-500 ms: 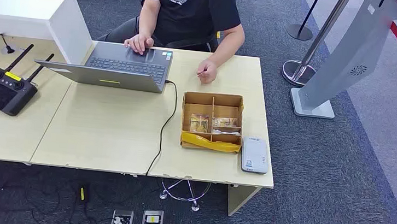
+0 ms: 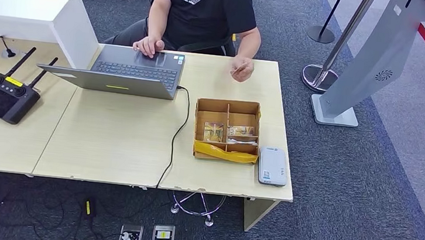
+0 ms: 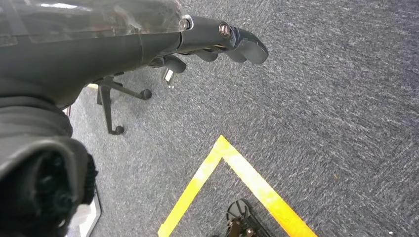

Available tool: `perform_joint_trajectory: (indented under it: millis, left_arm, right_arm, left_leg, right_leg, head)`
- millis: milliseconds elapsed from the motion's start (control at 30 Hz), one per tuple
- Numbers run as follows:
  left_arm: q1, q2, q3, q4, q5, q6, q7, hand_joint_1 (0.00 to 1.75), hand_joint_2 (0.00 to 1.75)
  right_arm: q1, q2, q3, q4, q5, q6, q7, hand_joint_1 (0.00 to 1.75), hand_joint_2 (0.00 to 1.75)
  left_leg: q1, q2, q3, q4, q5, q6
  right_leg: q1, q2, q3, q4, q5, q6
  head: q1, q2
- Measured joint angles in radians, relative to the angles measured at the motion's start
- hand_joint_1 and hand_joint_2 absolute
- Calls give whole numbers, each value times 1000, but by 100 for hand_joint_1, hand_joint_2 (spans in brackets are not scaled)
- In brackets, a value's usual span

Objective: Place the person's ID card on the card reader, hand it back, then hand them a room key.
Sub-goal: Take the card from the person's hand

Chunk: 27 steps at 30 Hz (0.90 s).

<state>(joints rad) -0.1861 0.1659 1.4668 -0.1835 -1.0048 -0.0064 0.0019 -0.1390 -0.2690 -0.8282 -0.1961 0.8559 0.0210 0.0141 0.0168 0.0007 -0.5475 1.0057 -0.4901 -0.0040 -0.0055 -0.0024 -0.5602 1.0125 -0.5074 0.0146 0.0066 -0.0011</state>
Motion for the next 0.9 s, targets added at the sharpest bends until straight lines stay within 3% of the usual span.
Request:
perform_joint_trajectory:
  millis: [433, 567, 733, 900]
  left_arm:
    - [0, 0, 0, 0, -3, -3, 0, 0, 0]
    - [0, 3, 0, 0, -8, -8, -1, 0, 0]
    - [0, 10, 0, 0, -15, -17, -5, 0, 0]
    - [1, 25, 0, -1, -24, -29, -14, 0, 0]
  right_arm:
    - [-1, -24, -24, -1, -22, -23, -6, 0, 0]
    - [-5, -76, -51, -5, -53, -22, -57, 0, 175]
    - [-22, -173, -107, -27, -102, -7, -167, 0, 175]
    - [-61, -329, -159, -60, -139, 75, -306, 0, 175]
  left_leg:
    - [0, 0, 0, 0, 0, 0]
    - [-2, 0, 0, 0, 0, 0]
    - [-3, 0, 0, 0, 0, 0]
    - [-5, 0, 0, 0, 0, 2]
  right_leg:
    - [0, 0, 0, 0, 0, 0]
    - [-2, 0, 0, 0, 0, 0]
    - [-3, 0, 0, 0, 1, 1]
    - [-5, 0, 0, 0, 1, 1]
  head:
    - [0, 0]
    - [0, 0]
    - [0, 0]
    - [0, 0]
